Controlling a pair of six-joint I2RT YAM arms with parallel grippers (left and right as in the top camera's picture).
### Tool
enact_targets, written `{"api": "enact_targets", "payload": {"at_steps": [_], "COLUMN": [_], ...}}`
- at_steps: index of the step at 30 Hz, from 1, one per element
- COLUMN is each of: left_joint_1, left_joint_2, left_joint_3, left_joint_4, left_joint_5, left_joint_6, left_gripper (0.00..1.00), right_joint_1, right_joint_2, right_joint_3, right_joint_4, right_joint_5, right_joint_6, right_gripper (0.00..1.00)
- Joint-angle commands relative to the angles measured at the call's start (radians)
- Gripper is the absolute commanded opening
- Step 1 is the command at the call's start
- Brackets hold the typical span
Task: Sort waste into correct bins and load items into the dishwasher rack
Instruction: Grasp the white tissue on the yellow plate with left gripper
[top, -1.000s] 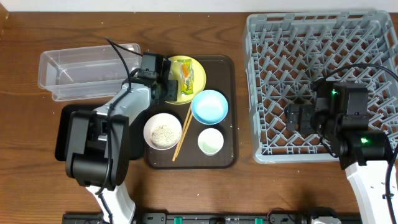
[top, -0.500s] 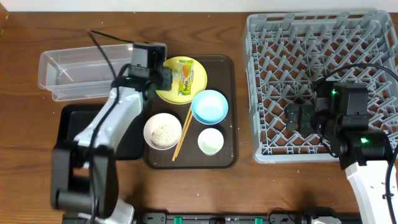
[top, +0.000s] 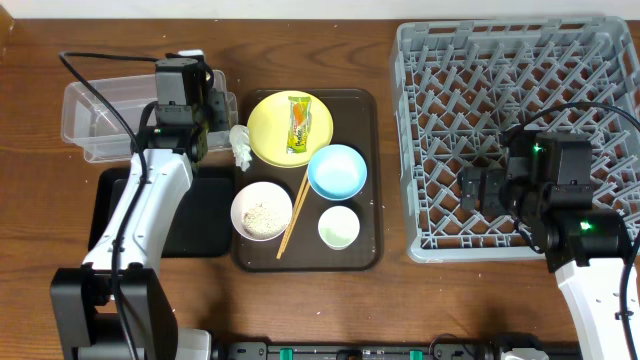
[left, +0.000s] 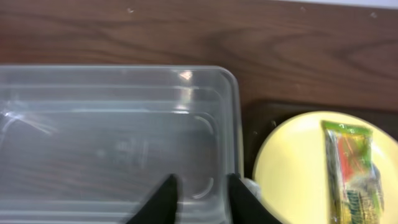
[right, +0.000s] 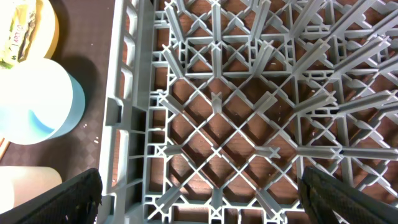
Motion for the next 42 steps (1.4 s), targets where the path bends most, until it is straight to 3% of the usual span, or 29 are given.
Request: {"api": "enact_targets", "payload": {"at_steps": [1,5,11,17,31,33,37,42], "left_joint_1": [-0.011,-0.035,-0.088,-0.131,-0.142,-0.142,-0.143,-0.143], "left_joint_2": [0.000,0.000,0.010,0.056,0.219,0.219,0.219,0.220], "left_joint_3": [0.014,0.013,0.001,-0.033,-0.033,-0.033,-0.033,-0.034], "left_joint_4": [-0.032,-0.123,-0.248,-0.243,-0.147,-0.144,-0.150,-0.160], "left_joint_5": [0.141,0.195,0.194,0.036,-0.054,-0.069,-0.079,-0.076], "left_joint_6": [-0.019,-0.019,-0.019,-0.079,-0.079,-0.079,-0.079,-0.079], "left_gripper": [0.43,0.50,0.52,0.55,0.57,0.53,0.31,0.31], "right_joint_1": [0.006,0.006,0.006,0.006,0.006,0.006,0.006,0.006], "right_joint_2": [-0.006,-0.006,-0.006,-0.006,-0.006,-0.006,-0.006,-0.006], "right_joint_3": [0.022,0.022,0.022,0.022,0.022,0.022,0.022,0.022], "right_joint_4": [-0.001,-0.002,-0.001,-0.001,-0.001,-0.001,-0.001,-0.001], "right_joint_5": [-0.004,-0.004,-0.004,-0.005,-0.005,-0.005,-0.005,-0.005], "right_joint_6": [0.009,0.010,0.010,0.010,0.010,0.010,0.010,0.010], "right_gripper": [0.99,0.99,0.99,0.99,0.99,0.99,0.99,0.99]}}
